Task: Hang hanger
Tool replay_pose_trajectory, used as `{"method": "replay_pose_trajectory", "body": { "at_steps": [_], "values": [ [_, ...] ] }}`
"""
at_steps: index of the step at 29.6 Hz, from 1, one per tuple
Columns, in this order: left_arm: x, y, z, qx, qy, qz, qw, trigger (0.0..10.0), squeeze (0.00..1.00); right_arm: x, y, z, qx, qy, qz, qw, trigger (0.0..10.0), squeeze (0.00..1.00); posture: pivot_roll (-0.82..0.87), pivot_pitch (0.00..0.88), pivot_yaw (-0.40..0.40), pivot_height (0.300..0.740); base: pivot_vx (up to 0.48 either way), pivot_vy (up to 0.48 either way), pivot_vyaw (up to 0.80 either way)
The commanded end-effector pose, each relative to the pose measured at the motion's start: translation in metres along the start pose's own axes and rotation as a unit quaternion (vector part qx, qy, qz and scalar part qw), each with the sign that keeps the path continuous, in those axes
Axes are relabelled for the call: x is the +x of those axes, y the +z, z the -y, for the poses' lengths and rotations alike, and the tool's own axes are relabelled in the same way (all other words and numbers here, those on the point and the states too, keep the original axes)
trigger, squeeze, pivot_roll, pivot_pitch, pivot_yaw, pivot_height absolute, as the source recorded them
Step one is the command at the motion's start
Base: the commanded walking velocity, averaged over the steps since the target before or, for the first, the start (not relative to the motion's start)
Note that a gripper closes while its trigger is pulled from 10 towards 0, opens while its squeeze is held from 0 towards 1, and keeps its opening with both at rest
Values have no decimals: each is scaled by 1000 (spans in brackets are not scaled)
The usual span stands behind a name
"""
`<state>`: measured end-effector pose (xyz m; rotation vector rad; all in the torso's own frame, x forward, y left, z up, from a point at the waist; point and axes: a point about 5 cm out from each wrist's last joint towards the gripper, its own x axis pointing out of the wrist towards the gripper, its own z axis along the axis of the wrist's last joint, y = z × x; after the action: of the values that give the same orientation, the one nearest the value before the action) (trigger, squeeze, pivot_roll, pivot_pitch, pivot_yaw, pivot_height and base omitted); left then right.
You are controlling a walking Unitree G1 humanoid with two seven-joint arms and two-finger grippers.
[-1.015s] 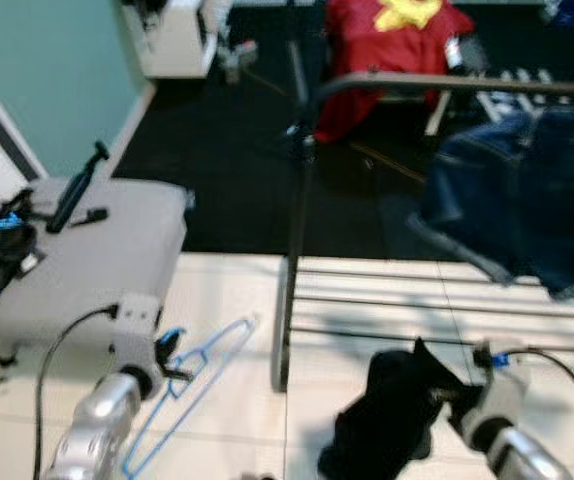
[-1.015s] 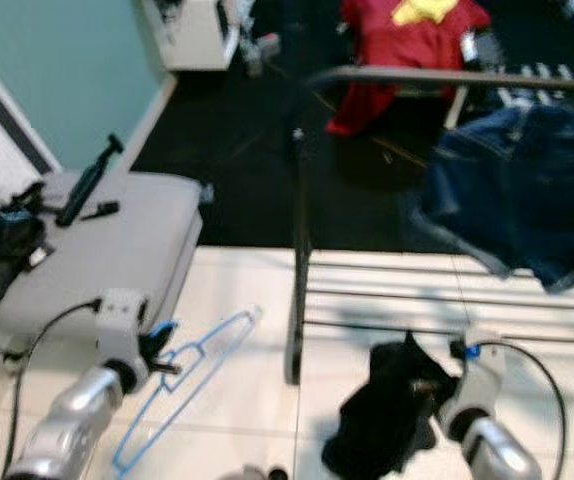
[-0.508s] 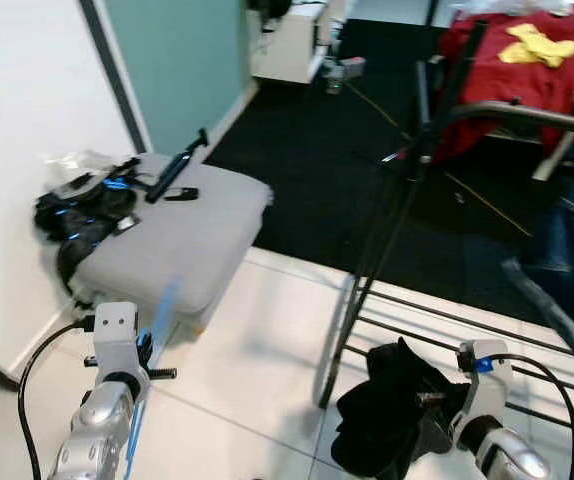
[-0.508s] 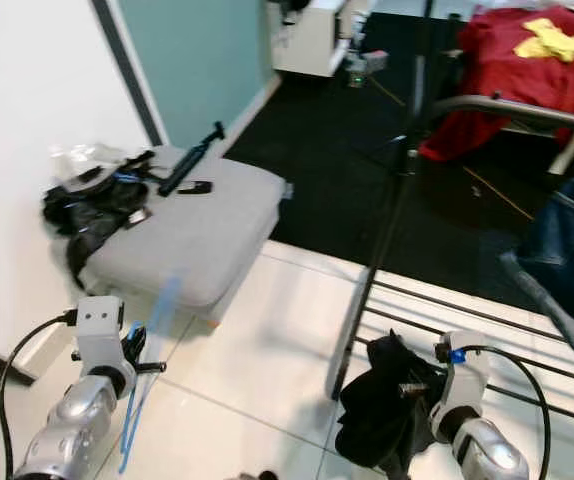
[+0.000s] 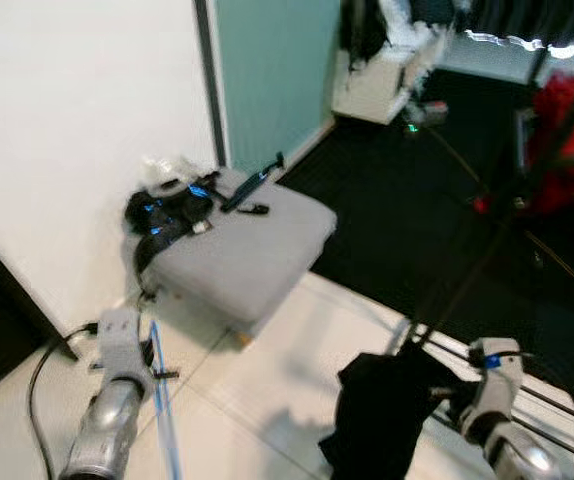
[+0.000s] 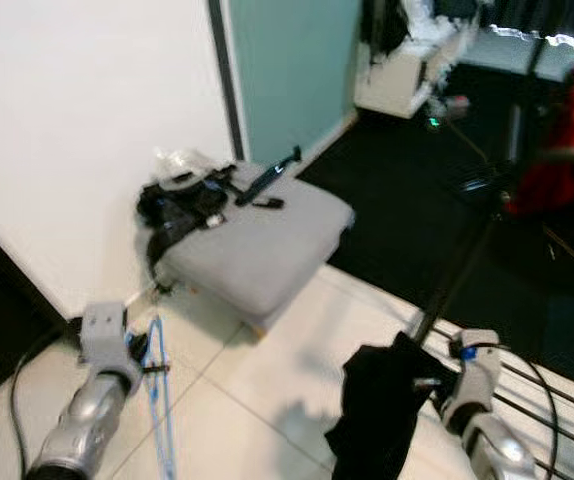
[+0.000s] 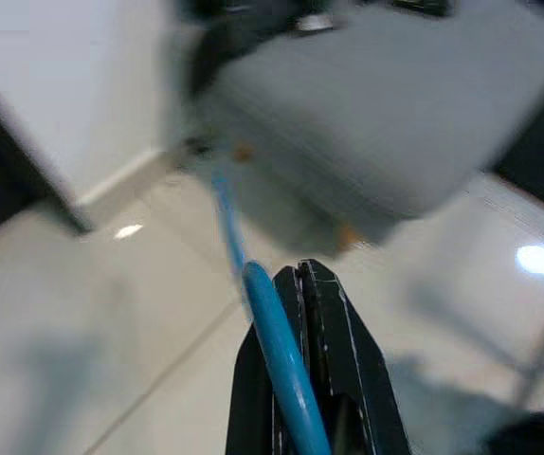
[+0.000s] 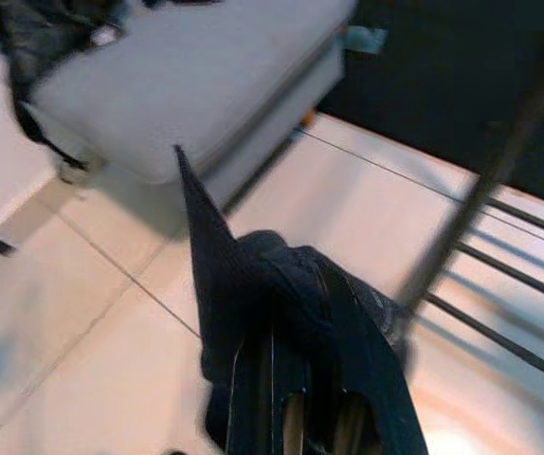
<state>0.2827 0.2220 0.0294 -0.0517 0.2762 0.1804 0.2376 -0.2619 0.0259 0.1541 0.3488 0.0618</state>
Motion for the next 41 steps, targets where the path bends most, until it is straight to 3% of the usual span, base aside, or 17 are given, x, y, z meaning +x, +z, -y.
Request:
{"method": "replay_pose_trajectory", "body": {
  "at_steps": [1,9,15,27,41],
  "values": [
    [-4,-11,-3,12,2,-17,1000,10000,0,-6,-7,8,5,-20,-5,1000,10000,0,7,56,-24,740,0,0,763],
    [-1,-17,-6,7,-26,-27,999,10000,0,0,-16,7,16,-30,-12,999,10000,0,25,41,-6,740,0,0,760],
    [7,-13,1,-6,-93,-36,995,10000,0,6,-26,-1,28,-31,-16,999,10000,0,26,28,14,740,0,0,763],
    [9,-14,9,-11,-120,-33,992,10000,0,7,-26,8,35,-43,-7,998,10000,0,18,49,9,740,0,0,760],
    [5,-12,22,-20,-140,-4,990,10000,0,4,-27,15,30,-23,-15,999,10000,0,50,89,-57,740,0,0,760]
  ]
}}
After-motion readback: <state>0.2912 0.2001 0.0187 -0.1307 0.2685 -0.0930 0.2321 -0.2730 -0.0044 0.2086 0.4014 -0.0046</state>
